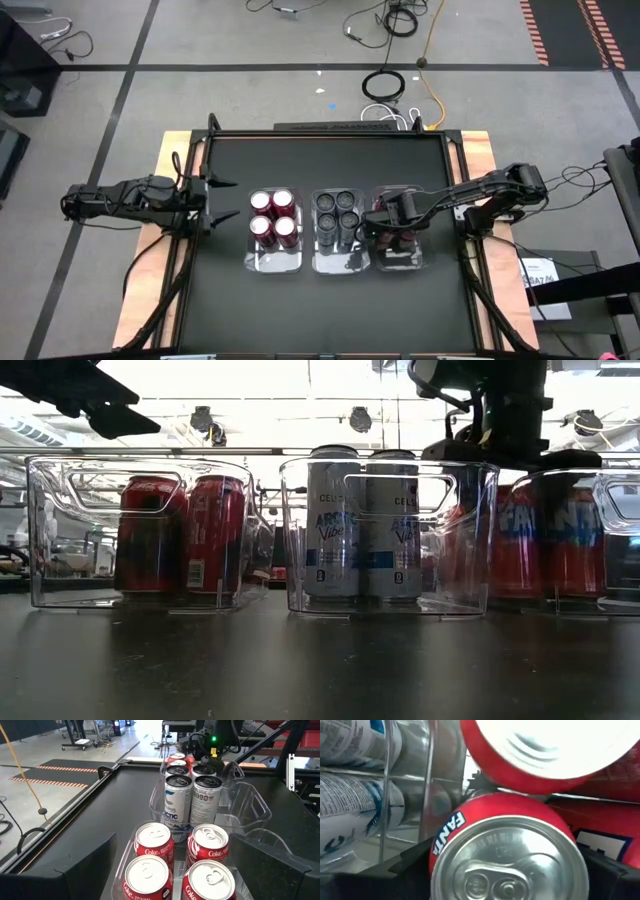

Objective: Sort soda cans
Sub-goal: Put the orange soda can into the right transparent bin, then return to Home Position

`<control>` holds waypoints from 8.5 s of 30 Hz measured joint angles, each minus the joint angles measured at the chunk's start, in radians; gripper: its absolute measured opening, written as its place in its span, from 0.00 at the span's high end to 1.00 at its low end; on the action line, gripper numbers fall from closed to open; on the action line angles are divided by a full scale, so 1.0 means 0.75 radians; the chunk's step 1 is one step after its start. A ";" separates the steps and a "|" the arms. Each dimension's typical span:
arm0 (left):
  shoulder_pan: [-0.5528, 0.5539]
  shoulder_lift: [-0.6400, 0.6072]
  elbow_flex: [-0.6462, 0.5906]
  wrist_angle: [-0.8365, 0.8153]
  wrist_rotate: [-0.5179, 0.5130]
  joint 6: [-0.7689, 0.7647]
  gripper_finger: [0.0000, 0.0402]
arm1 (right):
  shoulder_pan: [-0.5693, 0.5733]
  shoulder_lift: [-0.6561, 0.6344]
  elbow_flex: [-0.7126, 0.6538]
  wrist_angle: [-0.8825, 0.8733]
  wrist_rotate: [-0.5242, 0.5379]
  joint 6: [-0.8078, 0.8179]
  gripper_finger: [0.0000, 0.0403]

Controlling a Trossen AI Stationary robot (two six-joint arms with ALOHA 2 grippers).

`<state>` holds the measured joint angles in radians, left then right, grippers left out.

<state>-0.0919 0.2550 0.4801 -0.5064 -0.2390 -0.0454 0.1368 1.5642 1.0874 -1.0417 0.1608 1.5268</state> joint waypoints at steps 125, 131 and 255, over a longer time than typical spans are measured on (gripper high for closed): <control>0.000 0.000 0.000 -0.001 -0.078 -0.033 0.03 | 0.153 -2.080 -1.352 1.198 0.027 -1.812 0.14; 0.000 -0.001 0.000 -0.001 -0.077 -0.034 0.03 | 0.096 -2.083 -1.352 1.205 0.020 -1.812 0.14; 0.000 -0.333 -0.633 0.705 0.207 0.243 0.03 | -0.001 -1.961 -1.428 1.413 -0.216 -1.828 0.14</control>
<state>-0.0921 0.0051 0.0051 0.0223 -0.0837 0.1371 0.1364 0.0937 0.0162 0.0181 -0.0013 0.1558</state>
